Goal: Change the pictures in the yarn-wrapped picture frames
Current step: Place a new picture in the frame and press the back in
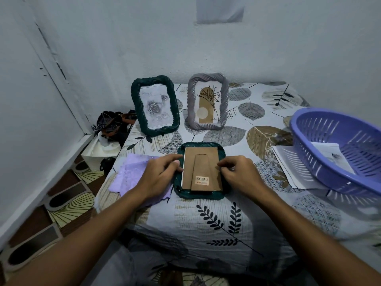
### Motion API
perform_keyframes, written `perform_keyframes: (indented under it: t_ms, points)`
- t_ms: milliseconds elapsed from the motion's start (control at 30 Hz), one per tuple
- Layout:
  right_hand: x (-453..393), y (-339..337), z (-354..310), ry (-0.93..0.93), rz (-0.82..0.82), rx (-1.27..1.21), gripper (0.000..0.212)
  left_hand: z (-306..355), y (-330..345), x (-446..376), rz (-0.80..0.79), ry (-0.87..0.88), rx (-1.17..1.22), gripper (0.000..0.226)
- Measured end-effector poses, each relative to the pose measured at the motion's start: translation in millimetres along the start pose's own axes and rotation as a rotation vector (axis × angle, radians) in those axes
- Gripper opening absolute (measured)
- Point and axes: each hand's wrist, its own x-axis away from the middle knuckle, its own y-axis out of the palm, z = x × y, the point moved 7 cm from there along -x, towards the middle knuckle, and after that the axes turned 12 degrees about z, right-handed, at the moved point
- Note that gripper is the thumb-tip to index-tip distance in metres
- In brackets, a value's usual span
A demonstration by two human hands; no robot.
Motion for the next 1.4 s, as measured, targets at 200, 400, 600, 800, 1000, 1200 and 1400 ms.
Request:
perform_keyframes:
  t_ms: [200, 400, 600, 800, 1000, 1200, 1400]
  points:
    - [2.1, 0.6, -0.3, 0.020, 0.021, -0.036, 0.019, 0.9, 1.3, 1.8, -0.016, -0.066, -0.007, 0.025]
    - [6.1, -6.0, 1.8, 0.030, 0.025, -0.032, 0.019, 2.4, -3.0, 4.3, 0.016, -0.045, -0.054, 0.022]
    - [14.1, -6.3, 1.9, 0.050, 0.029, -0.055, 0.019, 4.5, -1.0, 7.5, 0.002, -0.055, -0.039, 0.026]
    - [21.4, -10.8, -0.2, 0.060, 0.062, -0.098, 0.020, 4.8, -2.7, 12.6, 0.028, -0.081, -0.067, 0.020]
    - [38.4, -13.4, -1.1, 0.083, 0.078, -0.114, 0.025, 9.9, -4.5, 23.6, 0.031, -0.069, -0.099, 0.017]
    - [46.2, -12.8, -1.5, 0.121, 0.107, -0.195, 0.025, 14.4, -4.1, 29.3, 0.054, -0.127, -0.073, 0.016]
    - [45.0, -13.9, 1.6, 0.143, 0.114, -0.247, 0.023, 15.1, -3.7, 33.0, 0.082, -0.158, -0.099, 0.014]
